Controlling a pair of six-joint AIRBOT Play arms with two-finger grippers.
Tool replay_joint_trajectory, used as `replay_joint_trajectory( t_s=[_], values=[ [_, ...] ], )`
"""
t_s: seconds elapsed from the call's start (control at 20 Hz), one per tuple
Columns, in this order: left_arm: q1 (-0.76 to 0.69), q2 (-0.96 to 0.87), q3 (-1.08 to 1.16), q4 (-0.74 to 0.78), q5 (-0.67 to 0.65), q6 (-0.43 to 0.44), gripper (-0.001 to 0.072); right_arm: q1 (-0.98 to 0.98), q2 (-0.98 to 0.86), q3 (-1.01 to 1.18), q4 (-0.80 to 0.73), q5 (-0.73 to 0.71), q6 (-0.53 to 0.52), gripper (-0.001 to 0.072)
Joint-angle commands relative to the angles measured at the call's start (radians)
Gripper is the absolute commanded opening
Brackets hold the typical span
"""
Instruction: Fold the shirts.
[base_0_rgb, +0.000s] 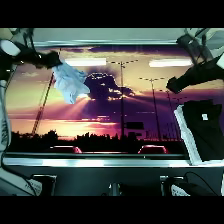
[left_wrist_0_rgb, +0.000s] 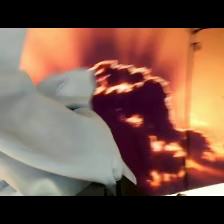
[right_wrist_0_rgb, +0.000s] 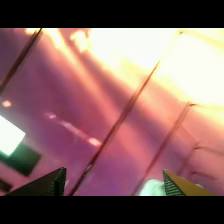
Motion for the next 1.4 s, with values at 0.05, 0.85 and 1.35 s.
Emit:
replay_joint_trajectory(
  t_s=[0.05, 0.85, 1.35],
  values=[
    [-0.151, 0.389, 0.006, -0.116, 0.044, 0.121, 0.0028, 0.000, 0.111, 0.251, -0.100, 0.002, -0.014, 0.0621],
    [-0.646, 0.419, -0.924, -0.100, 0.293, 0.011, 0.0028, 0.000, 0.148, 0.262, -0.108, 0.447, 0.050, 0.0602],
    [-0.268, 0.390, -0.727, -0.059, -0.009, -0.026, 0.0667, 0.008, -0.041, -0.082, 0.239, 0.400, 0.049, 0.0609]
  ],
)
